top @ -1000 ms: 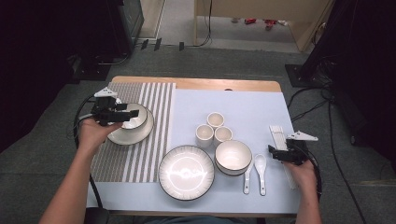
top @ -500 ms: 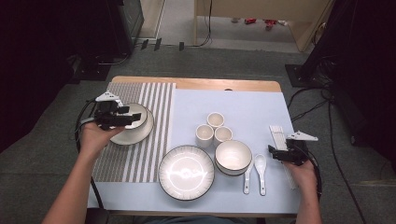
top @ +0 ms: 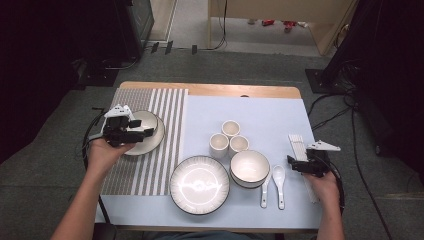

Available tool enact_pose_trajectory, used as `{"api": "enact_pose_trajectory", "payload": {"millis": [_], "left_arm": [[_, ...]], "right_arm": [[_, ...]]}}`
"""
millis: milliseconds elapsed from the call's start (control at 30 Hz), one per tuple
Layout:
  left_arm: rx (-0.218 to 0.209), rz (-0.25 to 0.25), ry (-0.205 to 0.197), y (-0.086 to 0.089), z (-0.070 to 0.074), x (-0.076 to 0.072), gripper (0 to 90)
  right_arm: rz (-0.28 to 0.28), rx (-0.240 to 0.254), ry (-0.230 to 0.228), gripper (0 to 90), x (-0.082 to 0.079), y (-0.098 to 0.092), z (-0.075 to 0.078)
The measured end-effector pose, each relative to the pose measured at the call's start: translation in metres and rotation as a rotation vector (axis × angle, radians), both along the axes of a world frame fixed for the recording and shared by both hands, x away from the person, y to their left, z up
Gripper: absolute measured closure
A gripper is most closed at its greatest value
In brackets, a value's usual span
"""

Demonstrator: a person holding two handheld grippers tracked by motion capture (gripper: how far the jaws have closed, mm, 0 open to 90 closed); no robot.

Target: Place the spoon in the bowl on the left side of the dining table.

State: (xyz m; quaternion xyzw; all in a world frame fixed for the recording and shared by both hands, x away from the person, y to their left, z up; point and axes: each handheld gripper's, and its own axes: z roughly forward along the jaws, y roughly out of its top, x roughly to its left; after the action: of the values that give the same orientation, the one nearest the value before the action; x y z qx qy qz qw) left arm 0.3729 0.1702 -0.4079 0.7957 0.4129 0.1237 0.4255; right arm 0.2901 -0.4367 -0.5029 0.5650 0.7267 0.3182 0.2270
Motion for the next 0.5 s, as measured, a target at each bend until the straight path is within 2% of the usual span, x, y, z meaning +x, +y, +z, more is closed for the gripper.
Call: {"api": "enact_pose_trajectory", "payload": {"millis": [233, 400, 500], "left_arm": [[0.0, -0.006, 0.006, 0.0, -0.006, -0.006, 33.4], [0.024, -0.027, -0.015, -0.002, -0.006, -0.012, 33.3], [0.019, -0.037, -0.017, -0.002, -0.006, -0.014, 33.3]], "right_arm": [[0.0, 0.001, 0.001, 14.5, 0.0, 0.0, 0.0], [0.0, 0.0, 0.001, 14.5, 0.0, 0.0, 0.0], [-0.001, 0.001, 0.001, 14.5, 0.0, 0.0, 0.0]]}}
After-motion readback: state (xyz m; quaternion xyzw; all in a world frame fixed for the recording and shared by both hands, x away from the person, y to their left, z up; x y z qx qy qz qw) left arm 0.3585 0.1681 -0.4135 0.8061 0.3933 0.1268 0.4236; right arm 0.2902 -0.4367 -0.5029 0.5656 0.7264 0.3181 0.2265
